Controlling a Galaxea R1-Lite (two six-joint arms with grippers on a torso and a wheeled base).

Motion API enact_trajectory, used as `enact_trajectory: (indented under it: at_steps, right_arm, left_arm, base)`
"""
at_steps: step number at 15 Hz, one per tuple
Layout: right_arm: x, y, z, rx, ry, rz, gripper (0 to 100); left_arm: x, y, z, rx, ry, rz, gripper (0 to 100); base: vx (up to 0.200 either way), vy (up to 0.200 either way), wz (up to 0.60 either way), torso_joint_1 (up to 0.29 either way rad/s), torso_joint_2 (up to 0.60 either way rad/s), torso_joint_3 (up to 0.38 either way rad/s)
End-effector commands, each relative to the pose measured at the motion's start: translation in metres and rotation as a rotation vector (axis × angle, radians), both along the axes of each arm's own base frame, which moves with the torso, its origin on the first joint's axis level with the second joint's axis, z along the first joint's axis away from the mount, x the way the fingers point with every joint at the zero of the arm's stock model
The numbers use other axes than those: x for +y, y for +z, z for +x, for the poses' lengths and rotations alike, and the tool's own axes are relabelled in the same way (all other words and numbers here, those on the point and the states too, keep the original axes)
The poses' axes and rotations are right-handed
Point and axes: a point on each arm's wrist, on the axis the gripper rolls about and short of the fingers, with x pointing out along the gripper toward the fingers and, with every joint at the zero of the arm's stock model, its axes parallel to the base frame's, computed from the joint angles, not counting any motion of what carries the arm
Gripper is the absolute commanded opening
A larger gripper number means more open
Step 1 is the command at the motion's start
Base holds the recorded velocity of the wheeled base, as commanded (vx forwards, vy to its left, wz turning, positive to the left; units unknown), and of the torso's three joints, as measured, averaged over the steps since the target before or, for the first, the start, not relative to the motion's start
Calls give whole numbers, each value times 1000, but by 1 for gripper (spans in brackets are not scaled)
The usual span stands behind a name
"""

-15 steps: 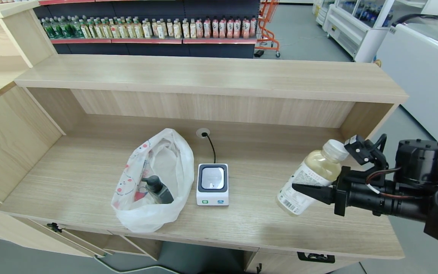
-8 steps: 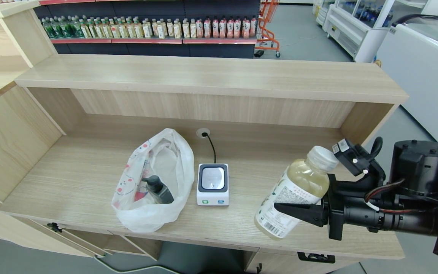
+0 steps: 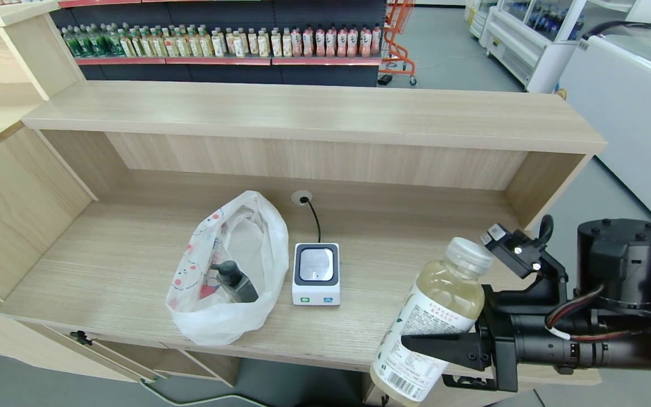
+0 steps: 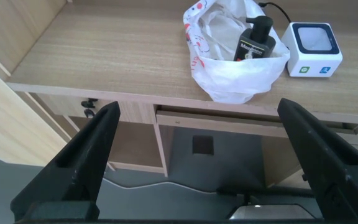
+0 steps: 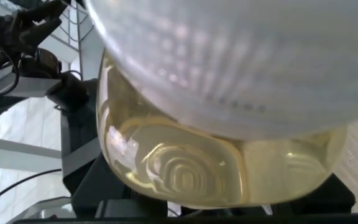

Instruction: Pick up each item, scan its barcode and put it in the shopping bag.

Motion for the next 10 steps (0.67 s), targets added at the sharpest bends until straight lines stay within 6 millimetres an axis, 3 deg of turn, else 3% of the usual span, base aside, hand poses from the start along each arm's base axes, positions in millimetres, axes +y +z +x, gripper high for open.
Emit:
enact_trajectory:
  at_steps: [1,10]
  right_arm:
    - [2,3,-5,-4,16,2,0]
    - [6,13,-17,29,55,-18,0]
  left_arm:
    - [0,0,0,0,0,0,100]
    - [0,0,0,0,0,0,100]
  base:
    - [0,0,0,0,0,0]
    - [0,0,0,0,0,0]
